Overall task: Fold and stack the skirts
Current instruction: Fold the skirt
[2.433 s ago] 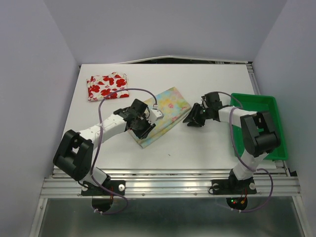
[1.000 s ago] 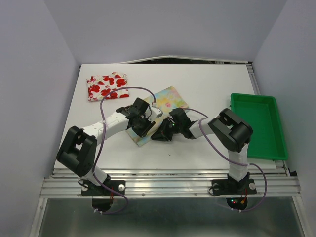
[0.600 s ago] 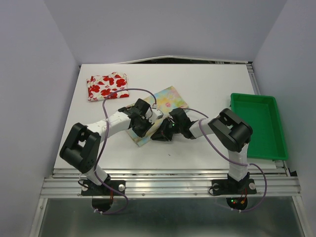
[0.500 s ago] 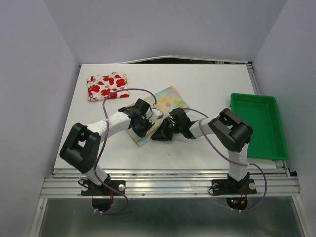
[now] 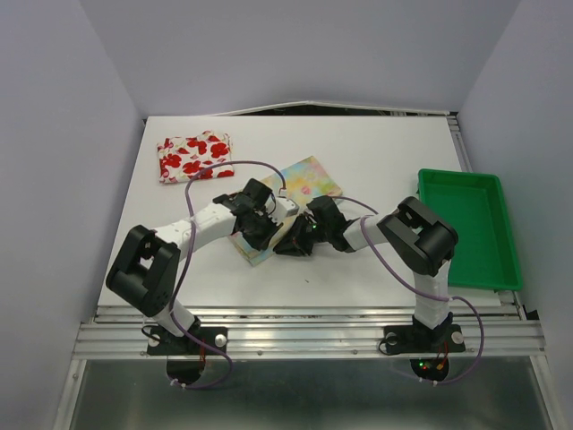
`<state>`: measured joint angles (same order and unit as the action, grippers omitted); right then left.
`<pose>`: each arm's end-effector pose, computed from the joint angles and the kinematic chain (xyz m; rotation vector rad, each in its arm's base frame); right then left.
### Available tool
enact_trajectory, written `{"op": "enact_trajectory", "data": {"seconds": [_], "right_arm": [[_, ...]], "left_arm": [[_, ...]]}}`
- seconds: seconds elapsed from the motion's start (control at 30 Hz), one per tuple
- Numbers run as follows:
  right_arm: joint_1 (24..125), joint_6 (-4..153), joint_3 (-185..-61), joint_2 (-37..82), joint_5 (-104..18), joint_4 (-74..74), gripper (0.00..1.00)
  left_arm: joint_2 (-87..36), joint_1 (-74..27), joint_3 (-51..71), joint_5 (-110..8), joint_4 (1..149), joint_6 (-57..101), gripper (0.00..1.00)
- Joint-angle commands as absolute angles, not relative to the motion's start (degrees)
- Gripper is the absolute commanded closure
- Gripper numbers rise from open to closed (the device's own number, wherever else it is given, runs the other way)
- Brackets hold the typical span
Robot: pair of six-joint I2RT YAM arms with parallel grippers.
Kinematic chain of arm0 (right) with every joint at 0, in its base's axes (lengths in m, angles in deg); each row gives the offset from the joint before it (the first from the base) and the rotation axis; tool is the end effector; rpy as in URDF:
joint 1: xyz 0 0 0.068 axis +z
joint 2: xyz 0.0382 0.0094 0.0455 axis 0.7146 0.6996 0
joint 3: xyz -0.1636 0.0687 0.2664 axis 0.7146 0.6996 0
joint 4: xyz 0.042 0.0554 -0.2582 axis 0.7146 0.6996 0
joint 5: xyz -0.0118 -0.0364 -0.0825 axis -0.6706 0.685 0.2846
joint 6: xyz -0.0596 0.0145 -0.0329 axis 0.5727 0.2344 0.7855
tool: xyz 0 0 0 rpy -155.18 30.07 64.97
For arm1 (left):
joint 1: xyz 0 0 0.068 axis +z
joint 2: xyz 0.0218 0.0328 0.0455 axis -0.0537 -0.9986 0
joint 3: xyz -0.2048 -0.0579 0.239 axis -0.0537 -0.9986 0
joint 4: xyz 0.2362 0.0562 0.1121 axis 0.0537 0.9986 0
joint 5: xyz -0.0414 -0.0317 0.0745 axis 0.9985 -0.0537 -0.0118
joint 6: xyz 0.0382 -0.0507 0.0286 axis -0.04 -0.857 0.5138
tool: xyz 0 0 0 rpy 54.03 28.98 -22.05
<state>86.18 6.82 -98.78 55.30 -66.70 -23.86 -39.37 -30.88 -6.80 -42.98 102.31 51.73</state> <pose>0.2928 0.2897 0.1280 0.4433 2.6962 1.4981 0.2599 -0.1939 0.2254 1.2371 2.2996 -0.4647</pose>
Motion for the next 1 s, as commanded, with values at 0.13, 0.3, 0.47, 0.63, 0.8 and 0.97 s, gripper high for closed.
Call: {"op": "enact_trajectory", "data": {"seconds": [0.13, 0.3, 0.47, 0.63, 0.8, 0.97], "right_arm": [[86.7, 5.1, -98.0, 56.9, -65.3, -19.9, 0.78], [85.4, 6.5, -98.3, 55.7, -65.3, -19.4, 0.78], [83.0, 12.5, -102.2, 54.3, -64.7, -8.7, 0.75], [79.2, 17.7, -103.0, 50.0, -65.5, 2.4, 0.78], [71.0, 26.0, -107.7, 45.8, -65.2, 15.9, 0.86], [65.2, 33.3, -113.9, 45.1, -67.0, 18.7, 0.88]], "left_arm": [[-39.0, -32.1, -6.9, -40.0, 103.3, 51.9, 1.00], [-43.3, -32.0, -6.4, -37.9, 104.5, 52.5, 1.00], [-47.1, -31.3, -5.7, -37.1, 105.4, 53.4, 1.00], [-49.5, -30.8, -5.2, -36.6, 106.1, 54.2, 1.00], [-49.9, -30.8, -5.4, -36.6, 106.1, 54.2, 1.00], [-50.4, -30.9, -5.3, -36.6, 106.2, 54.1, 1.00]]}}
